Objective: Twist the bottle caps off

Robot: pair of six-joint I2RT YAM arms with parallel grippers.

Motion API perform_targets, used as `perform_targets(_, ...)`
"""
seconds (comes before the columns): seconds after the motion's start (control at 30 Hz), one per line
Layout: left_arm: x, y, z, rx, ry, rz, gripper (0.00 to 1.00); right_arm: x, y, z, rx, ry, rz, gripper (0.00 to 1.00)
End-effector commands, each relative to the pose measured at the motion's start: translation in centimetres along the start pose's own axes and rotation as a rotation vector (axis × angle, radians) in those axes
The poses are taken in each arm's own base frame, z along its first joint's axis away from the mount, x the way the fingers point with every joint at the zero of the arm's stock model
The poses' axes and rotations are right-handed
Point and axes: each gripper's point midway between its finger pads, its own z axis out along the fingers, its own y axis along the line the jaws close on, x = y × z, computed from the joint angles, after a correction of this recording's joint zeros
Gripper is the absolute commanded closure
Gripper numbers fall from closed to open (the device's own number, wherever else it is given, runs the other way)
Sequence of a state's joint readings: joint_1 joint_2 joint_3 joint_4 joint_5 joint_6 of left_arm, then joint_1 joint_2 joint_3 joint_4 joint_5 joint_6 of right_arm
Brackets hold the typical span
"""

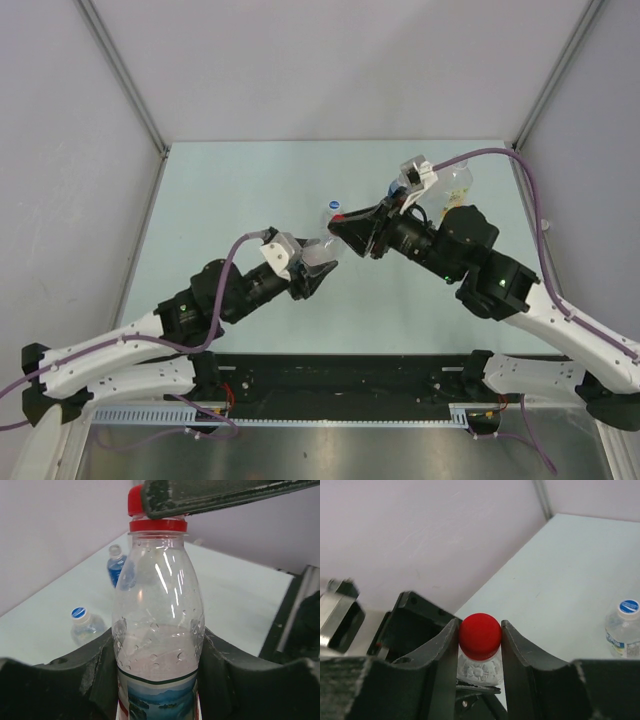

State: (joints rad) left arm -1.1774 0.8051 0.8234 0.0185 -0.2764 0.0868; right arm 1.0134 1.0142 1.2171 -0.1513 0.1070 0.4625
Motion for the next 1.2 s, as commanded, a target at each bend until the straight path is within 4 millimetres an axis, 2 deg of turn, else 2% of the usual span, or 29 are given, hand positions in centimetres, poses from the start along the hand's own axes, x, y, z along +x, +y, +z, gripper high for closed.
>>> perform_targets(0.0,-5.9,-6.9,-3.5,0.474,-0.152,-0.075,1.00,-1.9,4.8,-3.0,-0.296,-0.013,-0.163,1.00)
perform_targets(0.03,-6.5,-7.8,-4.1,0.544,-0.150,-0.111,1.00,-1.4,6.1,-3.8,-0.387,0.017,-0.184,1.00)
perform_targets(0.1,-7.7,-8.6,-4.5,0.634,-0.148,-0.157,1.00,-1.5,7.0,-5.2,-0.473,0.026,-0.222,1.00)
perform_targets(0.13,-8.2,-9.9,-5.6,0.746,-0.152,-0.159,1.00,-0.9,8.4,-6.3,-0.571,0.055,-0.239,1.00)
perform_targets(0.23,-9.2,-11.2,-6.6,0.906,-0.153,-0.204,1.00,-0.5,10.2,-8.3,-0.709,0.083,-0.263,1.00)
perform_targets(0.4,-9.8,-12.3,-7.9,1.115,-0.118,-0.299,0.99,0.4,11.8,-10.8,-0.875,0.143,-0.276,1.00)
perform_targets(0.43,-10.6,-12.4,-8.2,1.148,-0.157,-0.281,0.99,0.7,12.2,-11.5,-0.922,0.158,-0.283,1.00)
perform_targets(0.47,-10.2,-12.5,-8.2,1.183,-0.117,-0.319,0.99,0.8,12.3,-12.0,-0.943,0.164,-0.287,1.00)
perform_targets(0.83,-11.1,-12.7,-7.9,1.268,-0.122,-0.341,1.00,2.5,13.0,-15.4,-1.131,0.263,-0.324,1.00)
perform_targets(1.17,-9.5,-11.9,-6.5,1.246,-0.071,-0.350,1.00,2.1,13.1,-17.2,-1.178,0.250,-0.365,1.00)
